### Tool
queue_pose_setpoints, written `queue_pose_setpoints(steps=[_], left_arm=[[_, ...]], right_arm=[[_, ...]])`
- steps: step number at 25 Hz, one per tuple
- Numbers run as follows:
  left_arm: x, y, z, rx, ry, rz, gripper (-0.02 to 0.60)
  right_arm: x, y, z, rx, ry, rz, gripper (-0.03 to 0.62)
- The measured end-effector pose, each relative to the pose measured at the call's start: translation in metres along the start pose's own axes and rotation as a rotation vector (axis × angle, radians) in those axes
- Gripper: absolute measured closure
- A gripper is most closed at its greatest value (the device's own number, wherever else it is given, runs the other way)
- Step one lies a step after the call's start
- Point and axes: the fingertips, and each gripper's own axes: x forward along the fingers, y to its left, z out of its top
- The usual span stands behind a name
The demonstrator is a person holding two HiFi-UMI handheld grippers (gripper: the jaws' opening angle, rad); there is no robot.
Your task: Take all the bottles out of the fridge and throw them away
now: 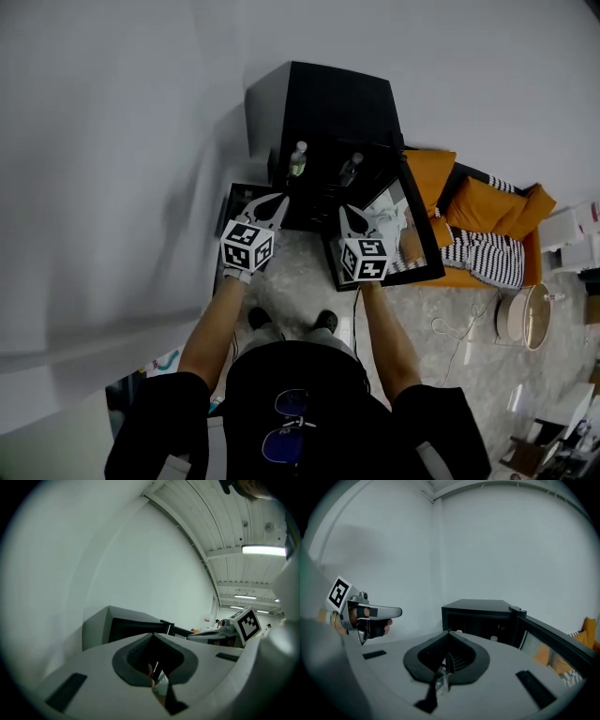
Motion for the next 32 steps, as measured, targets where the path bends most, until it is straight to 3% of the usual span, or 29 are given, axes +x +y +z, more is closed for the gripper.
queue_pose_setpoints(steps=[9,15,24,32], left_arm=[[-0.044,0.034,-0.005,-0.006,-0.012,0.018,0.581],[-0.054,0.046,-0.001,-0.009,-0.044,0.035,0.581],[-0.022,0.044,-0.008,0.02,-0.03,0.063,0.581],[0.038,0.061,-0.034,0.031,-0.028,0.152,0.581]], right_arm=[[0.015,0.054,0.0,-0.008,-0.007,0.025,0.586],[0.03,0.065,0.005,-0.026,-0.016,0.044,0.586],[0.07,0.046,-0.003,-0.025,-0.008,0.092,0.586],[0.144,0.005,-0.025,-0.043,-0.032,0.173,0.586]])
